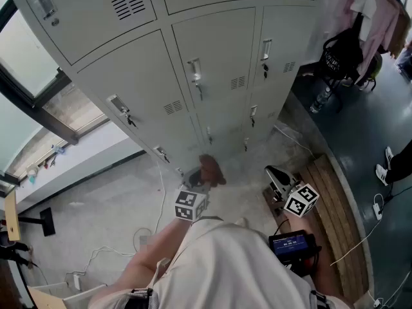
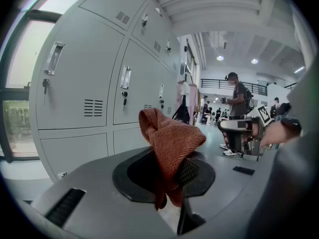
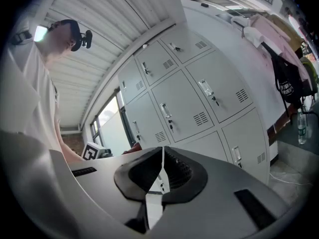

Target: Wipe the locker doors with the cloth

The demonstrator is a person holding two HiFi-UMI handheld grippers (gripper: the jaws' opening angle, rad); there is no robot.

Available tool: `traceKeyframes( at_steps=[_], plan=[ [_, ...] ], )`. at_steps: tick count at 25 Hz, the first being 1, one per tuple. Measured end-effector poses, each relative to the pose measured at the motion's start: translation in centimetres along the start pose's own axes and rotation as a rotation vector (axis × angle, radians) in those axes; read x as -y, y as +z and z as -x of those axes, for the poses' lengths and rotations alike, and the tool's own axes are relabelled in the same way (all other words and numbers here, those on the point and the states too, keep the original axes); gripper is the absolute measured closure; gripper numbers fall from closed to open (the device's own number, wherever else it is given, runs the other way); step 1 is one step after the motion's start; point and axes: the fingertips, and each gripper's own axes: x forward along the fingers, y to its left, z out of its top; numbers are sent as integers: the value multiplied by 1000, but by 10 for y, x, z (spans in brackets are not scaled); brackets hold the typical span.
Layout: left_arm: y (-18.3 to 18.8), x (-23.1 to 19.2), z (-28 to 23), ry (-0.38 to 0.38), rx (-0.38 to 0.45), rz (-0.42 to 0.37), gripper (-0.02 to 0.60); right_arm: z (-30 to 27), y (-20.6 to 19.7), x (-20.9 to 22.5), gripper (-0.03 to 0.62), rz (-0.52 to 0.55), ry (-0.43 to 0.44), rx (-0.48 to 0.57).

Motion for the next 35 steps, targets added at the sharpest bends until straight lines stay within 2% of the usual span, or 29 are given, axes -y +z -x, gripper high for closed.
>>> traceKeyframes(
  at_steps=[7,12,14,18,22,25,27,31,33,35],
  plan=[
    [13,-7,-43,69,-10,7,511,3,11,41,571,-32,12,-9],
    [28,-36,-79,122,-7,-25,511,-10,4,62,571,-70,24,-31],
    [38,-63,-97,176,4,-3,511,-17,3,69,571,-73,29,-44],
    [52,-130,-129,325,30,106,511,-26,22,97,571,-74,11,-44],
    [66,-163,-149,419,37,63,511,-39,44,127,571,-63,-37,-34],
    [78,-173,-156,487,60,-10,511,-52,51,138,571,-48,-56,-38],
    [80,-181,-162,535,67,-27,511,-59,54,143,571,-41,-64,-41],
    [80,-185,-179,636,85,40,511,-72,59,155,571,-39,-72,-52],
    [77,-174,-192,637,75,77,511,-76,58,159,571,-42,-67,-66],
    [78,-163,-210,613,66,76,511,-82,60,163,571,-43,-57,-75]
  ],
)
